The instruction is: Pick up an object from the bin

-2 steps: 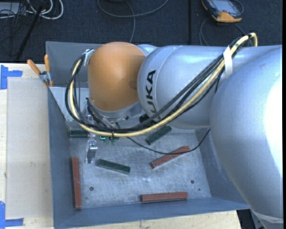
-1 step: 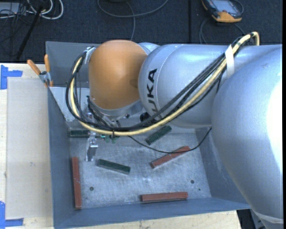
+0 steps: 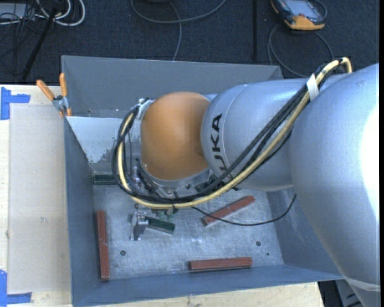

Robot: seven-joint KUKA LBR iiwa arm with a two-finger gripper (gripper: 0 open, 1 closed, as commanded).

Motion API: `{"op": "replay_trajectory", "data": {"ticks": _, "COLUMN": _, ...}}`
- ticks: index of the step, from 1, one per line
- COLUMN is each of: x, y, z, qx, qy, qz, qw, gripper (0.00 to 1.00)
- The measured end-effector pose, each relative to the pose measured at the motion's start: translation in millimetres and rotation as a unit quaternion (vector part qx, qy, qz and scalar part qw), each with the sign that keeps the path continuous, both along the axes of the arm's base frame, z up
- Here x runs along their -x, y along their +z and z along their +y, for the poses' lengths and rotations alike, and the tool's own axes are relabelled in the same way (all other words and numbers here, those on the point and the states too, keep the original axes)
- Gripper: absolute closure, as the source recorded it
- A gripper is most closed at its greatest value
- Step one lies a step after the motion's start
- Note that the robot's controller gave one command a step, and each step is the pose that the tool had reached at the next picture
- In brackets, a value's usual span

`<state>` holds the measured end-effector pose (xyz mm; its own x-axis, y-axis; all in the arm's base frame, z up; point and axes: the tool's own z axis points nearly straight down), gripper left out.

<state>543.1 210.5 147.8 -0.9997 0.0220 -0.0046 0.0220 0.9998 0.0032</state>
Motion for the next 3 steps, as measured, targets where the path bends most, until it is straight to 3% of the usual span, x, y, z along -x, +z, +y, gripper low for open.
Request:
{"op": "replay_trajectory", "data": {"ticks": 1, "x": 1.7, "y": -49, "z": -14, "qx": 0.002, "qy": 0.020, "qz": 0.0025, "qw": 0.9998, "gripper": 0.00}}
{"op": "replay_trajectory", "data": {"ticks": 2, "x": 3.0, "y": -71, "z": -53, "qx": -0.002, "qy": 0.033, "qz": -0.0052, "qw": 0.9994, "gripper": 1.00}}
{"op": "replay_trajectory", "data": {"ticks": 3, "x": 3.0, "y": -71, "z": -53, "qx": -0.002, "qy": 0.033, "qz": -0.0052, "qw": 0.9994, "gripper": 1.00}}
